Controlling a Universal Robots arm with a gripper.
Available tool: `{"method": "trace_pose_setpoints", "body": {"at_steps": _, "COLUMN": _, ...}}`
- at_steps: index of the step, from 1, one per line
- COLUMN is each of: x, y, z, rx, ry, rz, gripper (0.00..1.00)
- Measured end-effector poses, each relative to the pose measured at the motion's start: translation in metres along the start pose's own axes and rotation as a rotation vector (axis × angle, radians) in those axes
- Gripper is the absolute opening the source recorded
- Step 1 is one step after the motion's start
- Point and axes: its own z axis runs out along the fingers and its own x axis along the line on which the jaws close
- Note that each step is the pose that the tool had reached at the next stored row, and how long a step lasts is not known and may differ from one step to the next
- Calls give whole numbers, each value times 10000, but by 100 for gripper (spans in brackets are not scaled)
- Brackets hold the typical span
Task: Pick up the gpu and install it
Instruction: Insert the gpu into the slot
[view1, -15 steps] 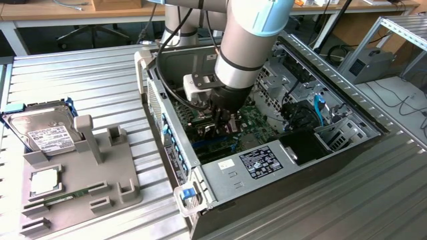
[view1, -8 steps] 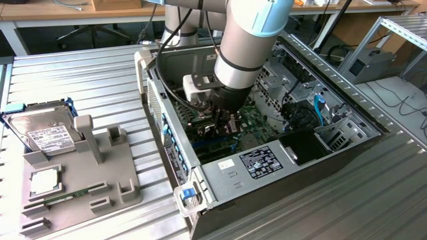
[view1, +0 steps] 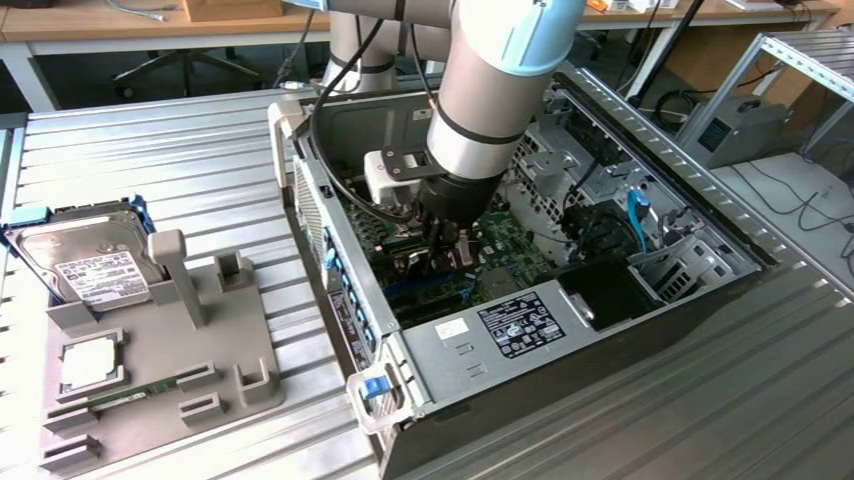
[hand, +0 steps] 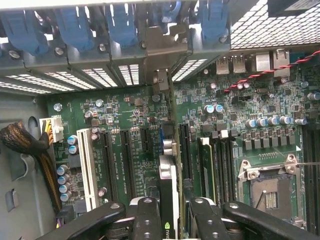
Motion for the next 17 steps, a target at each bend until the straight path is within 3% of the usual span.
{"method": "trace_pose_setpoints", "body": {"at_steps": 17, "x": 0, "y": 1, "z": 3, "rx": 0, "ry": -3, "rz": -2, "gripper": 27}}
